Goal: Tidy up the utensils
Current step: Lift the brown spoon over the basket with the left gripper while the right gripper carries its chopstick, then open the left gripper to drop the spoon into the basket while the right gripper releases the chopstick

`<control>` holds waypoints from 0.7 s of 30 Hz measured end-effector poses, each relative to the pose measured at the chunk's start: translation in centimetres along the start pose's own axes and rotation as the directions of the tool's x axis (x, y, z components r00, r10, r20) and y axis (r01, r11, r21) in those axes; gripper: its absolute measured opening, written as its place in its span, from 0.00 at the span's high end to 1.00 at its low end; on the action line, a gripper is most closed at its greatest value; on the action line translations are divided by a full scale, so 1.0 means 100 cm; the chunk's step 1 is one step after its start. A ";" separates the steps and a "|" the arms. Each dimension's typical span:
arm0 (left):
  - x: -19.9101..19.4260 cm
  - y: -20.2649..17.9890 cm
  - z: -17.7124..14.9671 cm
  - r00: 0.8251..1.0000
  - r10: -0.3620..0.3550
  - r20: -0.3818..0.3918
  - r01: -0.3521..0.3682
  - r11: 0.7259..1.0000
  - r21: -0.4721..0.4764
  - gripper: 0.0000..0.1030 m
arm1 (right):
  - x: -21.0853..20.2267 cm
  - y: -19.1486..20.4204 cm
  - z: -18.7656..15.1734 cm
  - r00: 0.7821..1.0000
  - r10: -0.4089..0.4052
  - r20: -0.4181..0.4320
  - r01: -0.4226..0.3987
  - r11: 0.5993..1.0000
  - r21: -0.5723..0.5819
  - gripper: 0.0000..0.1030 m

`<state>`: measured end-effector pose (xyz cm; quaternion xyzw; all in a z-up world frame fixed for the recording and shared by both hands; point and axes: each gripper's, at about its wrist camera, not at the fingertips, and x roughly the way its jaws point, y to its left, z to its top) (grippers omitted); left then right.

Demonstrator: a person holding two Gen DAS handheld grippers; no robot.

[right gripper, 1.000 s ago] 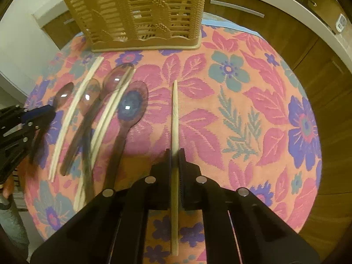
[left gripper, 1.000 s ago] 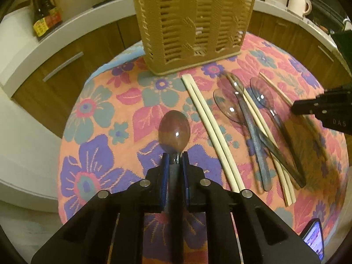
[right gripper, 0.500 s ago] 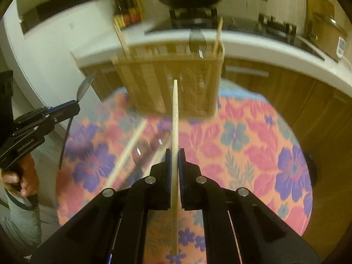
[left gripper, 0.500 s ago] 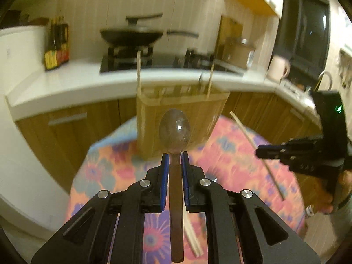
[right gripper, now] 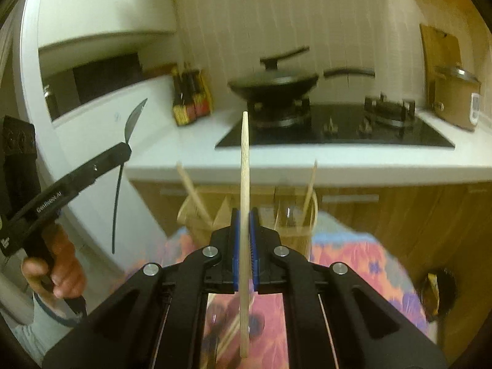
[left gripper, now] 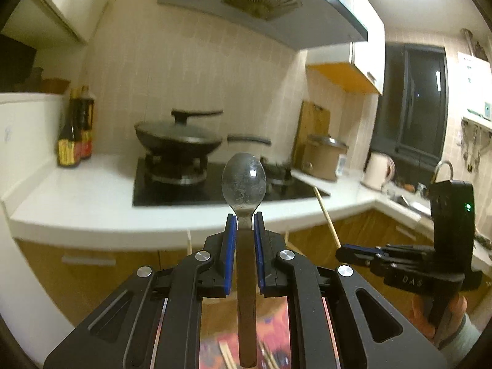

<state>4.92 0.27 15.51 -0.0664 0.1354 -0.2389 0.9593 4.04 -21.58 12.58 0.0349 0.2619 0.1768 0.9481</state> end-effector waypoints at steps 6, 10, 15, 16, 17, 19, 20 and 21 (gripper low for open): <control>0.034 0.010 0.008 0.995 0.043 0.094 -0.043 0.999 -0.001 0.91 | 0.022 -0.007 0.028 0.990 -0.040 0.133 0.040 0.999 0.000 0.96; 0.055 0.019 0.004 0.991 0.054 0.120 -0.056 0.998 0.012 0.91 | 0.035 -0.014 0.042 0.972 -0.098 0.213 0.099 0.995 0.005 0.96; 0.078 0.026 -0.009 0.991 0.049 0.127 -0.055 0.998 0.041 0.91 | 0.058 -0.022 0.048 0.955 -0.156 0.251 0.160 0.987 0.007 0.96; 0.081 0.028 -0.011 0.991 0.052 0.126 -0.058 0.998 0.040 0.91 | 0.063 -0.024 0.047 0.952 -0.169 0.254 0.174 0.985 0.005 0.96; 0.083 0.030 -0.013 0.990 0.059 0.126 -0.064 0.997 0.041 0.91 | 0.068 -0.025 0.045 0.949 -0.179 0.258 0.184 0.983 0.003 0.96; 0.088 0.031 -0.018 0.988 0.080 0.130 -0.087 0.995 0.050 0.91 | 0.075 -0.029 0.042 0.944 -0.195 0.266 0.202 0.979 0.001 0.96; 0.089 0.032 -0.019 0.988 0.087 0.131 -0.094 0.994 0.052 0.91 | 0.080 -0.032 0.039 0.942 -0.200 0.268 0.207 0.978 0.003 0.96; 0.092 0.033 -0.022 0.986 0.097 0.133 -0.105 0.993 0.055 0.91 | 0.083 -0.034 0.037 0.941 -0.206 0.269 0.212 0.977 0.009 0.96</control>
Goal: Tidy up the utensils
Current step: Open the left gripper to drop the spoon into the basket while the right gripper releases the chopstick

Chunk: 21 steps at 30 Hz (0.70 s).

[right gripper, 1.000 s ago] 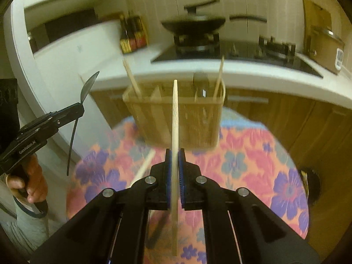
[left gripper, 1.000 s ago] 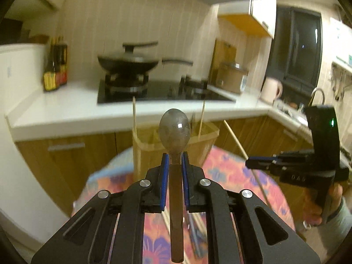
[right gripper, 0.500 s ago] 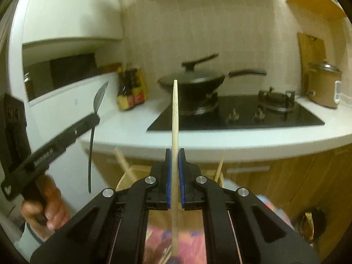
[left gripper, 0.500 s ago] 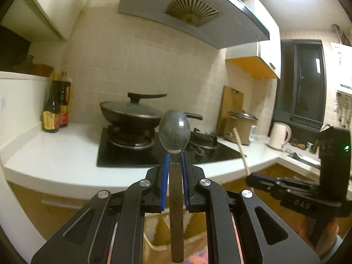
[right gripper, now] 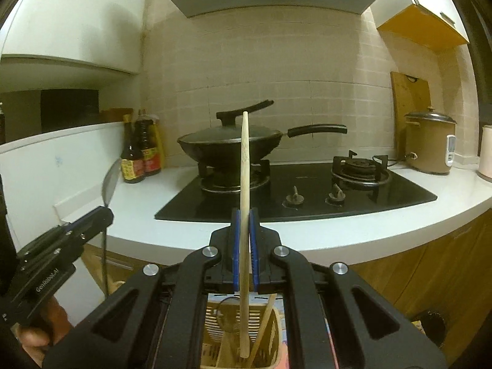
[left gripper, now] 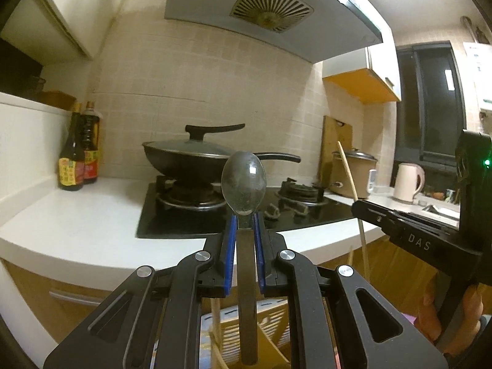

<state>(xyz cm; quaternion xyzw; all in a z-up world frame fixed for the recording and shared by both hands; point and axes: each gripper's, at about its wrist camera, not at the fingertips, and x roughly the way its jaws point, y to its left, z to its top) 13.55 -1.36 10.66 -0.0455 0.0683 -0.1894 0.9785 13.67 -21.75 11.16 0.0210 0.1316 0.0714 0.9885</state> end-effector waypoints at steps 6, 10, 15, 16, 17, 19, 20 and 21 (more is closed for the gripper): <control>0.002 0.000 -0.011 1.000 0.007 0.011 -0.007 1.000 0.020 0.90 | 0.011 -0.011 -0.019 1.000 -0.003 -0.008 0.004 1.000 0.024 0.96; -0.008 -0.001 -0.013 1.000 0.000 0.008 -0.001 0.999 0.039 0.88 | 0.008 -0.015 -0.028 0.999 0.036 -0.040 -0.035 0.999 0.029 0.96; -0.018 0.001 -0.013 0.998 -0.059 -0.037 0.060 0.998 0.012 0.78 | -0.013 -0.017 -0.037 0.996 0.061 -0.062 -0.058 0.997 0.044 0.95; -0.021 0.002 -0.013 0.997 -0.064 -0.043 0.064 0.998 0.004 0.74 | -0.017 -0.018 -0.038 0.996 0.060 -0.069 -0.058 0.997 0.042 0.95; -0.022 0.003 -0.014 0.997 -0.068 -0.047 0.068 0.998 -0.001 0.71 | -0.022 -0.019 -0.040 0.995 0.067 -0.077 -0.064 0.997 0.044 0.95; -0.028 0.006 -0.015 0.994 -0.084 -0.064 0.083 0.996 -0.020 0.70 | -0.030 -0.021 -0.042 0.992 0.083 -0.093 -0.078 0.996 0.053 0.95; -0.032 0.007 -0.015 0.993 -0.096 -0.071 0.094 0.995 -0.026 0.70 | -0.036 -0.023 -0.043 0.991 0.091 -0.099 -0.085 0.995 0.061 0.95; -0.034 0.007 -0.015 0.992 -0.101 -0.077 0.100 0.995 -0.028 0.70 | -0.041 -0.025 -0.044 0.990 0.099 -0.103 -0.092 0.993 0.068 0.94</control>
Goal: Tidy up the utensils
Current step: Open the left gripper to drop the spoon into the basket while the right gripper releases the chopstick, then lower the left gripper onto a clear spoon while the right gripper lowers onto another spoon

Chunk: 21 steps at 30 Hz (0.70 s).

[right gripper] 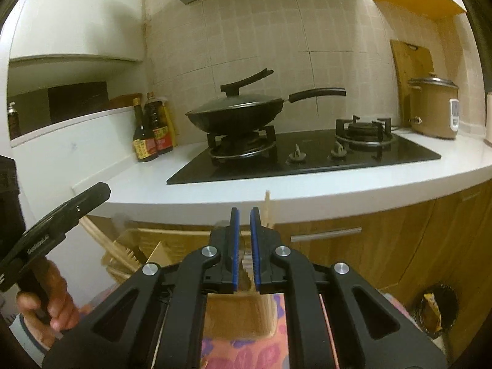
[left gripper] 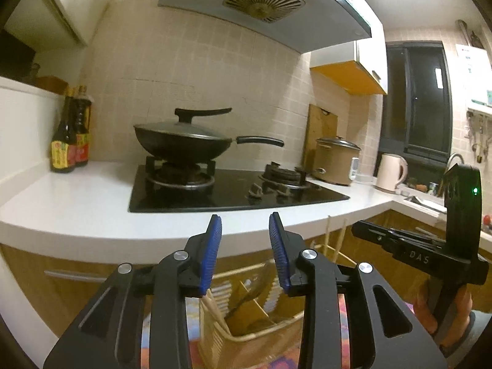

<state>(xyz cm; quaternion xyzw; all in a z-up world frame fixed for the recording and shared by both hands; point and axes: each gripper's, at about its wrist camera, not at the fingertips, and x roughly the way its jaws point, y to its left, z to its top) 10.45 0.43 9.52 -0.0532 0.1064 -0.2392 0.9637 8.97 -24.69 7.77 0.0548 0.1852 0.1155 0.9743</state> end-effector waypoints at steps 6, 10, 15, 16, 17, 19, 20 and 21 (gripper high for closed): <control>-0.027 -0.018 0.003 1.000 -0.012 0.007 0.012 0.998 0.059 0.52 | -0.030 -0.007 -0.013 0.999 0.014 -0.041 -0.012 0.999 0.043 0.74; -0.030 -0.015 0.012 0.999 -0.040 -0.006 0.040 0.999 0.017 0.52 | -0.046 -0.008 -0.017 0.998 0.006 -0.059 -0.003 0.998 0.057 0.74; -0.053 -0.008 0.018 0.998 -0.062 -0.030 0.061 0.997 -0.050 0.48 | -0.059 -0.007 -0.028 0.990 -0.027 -0.141 0.035 0.998 0.054 0.74; -0.058 -0.008 0.014 0.997 -0.052 -0.063 0.049 0.997 -0.055 0.47 | -0.059 -0.007 -0.031 0.986 -0.033 -0.162 0.042 0.998 0.055 0.74; -0.061 -0.008 0.011 0.995 -0.048 -0.088 0.043 0.997 -0.058 0.47 | -0.061 -0.006 -0.037 0.982 -0.031 -0.188 0.042 0.997 0.060 0.74; -0.069 -0.008 -0.008 0.986 -0.037 -0.161 0.026 0.997 -0.069 0.47 | -0.061 -0.004 -0.052 0.970 -0.012 -0.241 0.031 0.997 0.073 0.74; -0.072 -0.007 -0.016 0.983 -0.036 -0.180 0.023 0.997 -0.076 0.47 | -0.060 -0.003 -0.061 0.964 -0.005 -0.266 0.027 0.996 0.080 0.74; -0.075 -0.005 -0.030 0.976 -0.039 -0.215 0.020 0.996 -0.093 0.47 | -0.059 -0.002 -0.069 0.957 0.009 -0.291 0.018 0.996 0.092 0.74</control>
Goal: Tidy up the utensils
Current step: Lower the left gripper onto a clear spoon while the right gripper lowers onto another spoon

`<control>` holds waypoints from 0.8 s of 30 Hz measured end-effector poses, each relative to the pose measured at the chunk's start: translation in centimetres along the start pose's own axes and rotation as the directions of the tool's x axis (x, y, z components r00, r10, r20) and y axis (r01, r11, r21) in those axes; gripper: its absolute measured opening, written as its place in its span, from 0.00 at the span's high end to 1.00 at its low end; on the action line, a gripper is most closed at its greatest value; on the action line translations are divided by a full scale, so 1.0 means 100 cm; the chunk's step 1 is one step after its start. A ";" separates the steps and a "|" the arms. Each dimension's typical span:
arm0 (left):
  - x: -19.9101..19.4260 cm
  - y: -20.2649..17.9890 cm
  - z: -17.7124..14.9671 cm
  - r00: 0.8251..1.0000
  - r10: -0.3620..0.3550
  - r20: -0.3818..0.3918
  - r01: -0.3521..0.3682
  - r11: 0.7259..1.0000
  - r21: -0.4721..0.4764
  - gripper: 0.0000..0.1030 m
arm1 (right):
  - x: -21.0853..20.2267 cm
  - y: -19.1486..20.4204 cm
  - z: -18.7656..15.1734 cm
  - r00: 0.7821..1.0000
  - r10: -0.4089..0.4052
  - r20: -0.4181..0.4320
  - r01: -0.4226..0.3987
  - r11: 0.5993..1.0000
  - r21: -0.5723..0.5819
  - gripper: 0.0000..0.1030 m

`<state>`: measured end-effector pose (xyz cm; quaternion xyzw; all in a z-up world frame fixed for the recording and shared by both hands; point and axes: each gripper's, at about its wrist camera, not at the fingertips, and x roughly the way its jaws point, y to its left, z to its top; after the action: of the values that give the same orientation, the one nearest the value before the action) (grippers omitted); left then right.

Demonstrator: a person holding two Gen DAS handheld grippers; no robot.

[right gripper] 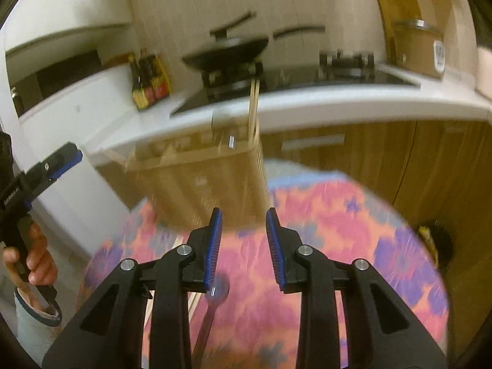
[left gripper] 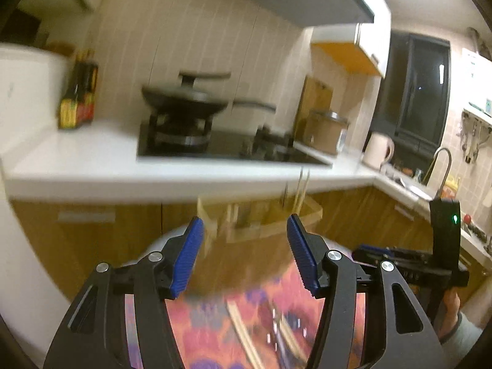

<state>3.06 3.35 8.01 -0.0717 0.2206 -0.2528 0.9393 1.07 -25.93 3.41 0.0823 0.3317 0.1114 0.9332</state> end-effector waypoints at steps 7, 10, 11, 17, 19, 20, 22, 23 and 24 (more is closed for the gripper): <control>0.031 0.012 -0.070 0.967 -0.001 -0.254 -0.018 0.997 -0.070 0.49 | 0.034 0.014 -0.058 0.975 0.065 -0.214 -0.060 0.998 0.031 0.74; 0.044 0.006 -0.091 0.940 -0.003 -0.342 -0.014 0.999 -0.047 0.53 | 0.048 0.023 -0.072 0.956 0.068 -0.285 -0.063 0.998 0.028 0.74; 0.047 0.004 -0.096 0.931 -0.012 -0.366 -0.004 0.999 -0.044 0.54 | 0.052 0.028 -0.077 0.949 0.072 -0.307 -0.068 0.997 0.024 0.74; 0.056 -0.020 -0.110 0.894 -0.066 -0.442 0.076 0.997 0.004 0.59 | 0.065 0.041 -0.094 0.936 0.003 -0.352 -0.018 0.999 -0.039 0.75; 0.060 -0.026 -0.114 0.880 -0.075 -0.469 0.089 0.996 0.009 0.60 | 0.065 0.047 -0.096 0.937 -0.027 -0.349 -0.001 0.997 -0.079 0.75; 0.061 -0.029 -0.116 0.876 -0.076 -0.477 0.092 0.996 0.012 0.60 | 0.064 0.052 -0.099 0.938 -0.047 -0.344 0.012 0.994 -0.104 0.75; 0.064 -0.034 -0.120 0.862 -0.063 -0.503 0.090 0.995 0.030 0.60 | 0.063 0.057 -0.102 0.939 -0.075 -0.336 0.029 0.990 -0.141 0.77; 0.065 -0.038 -0.123 0.855 -0.051 -0.515 0.085 0.995 0.042 0.60 | 0.063 0.060 -0.103 0.939 -0.098 -0.330 0.045 0.985 -0.166 0.83; 0.068 -0.041 -0.126 0.847 -0.037 -0.531 0.081 0.995 0.059 0.60 | 0.063 0.062 -0.105 0.939 -0.115 -0.324 0.057 0.982 -0.183 0.88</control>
<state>0.82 -3.93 -4.79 0.0309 0.4581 -0.3000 0.8361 -1.80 -17.45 -7.02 -0.0325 0.4772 0.1108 0.8712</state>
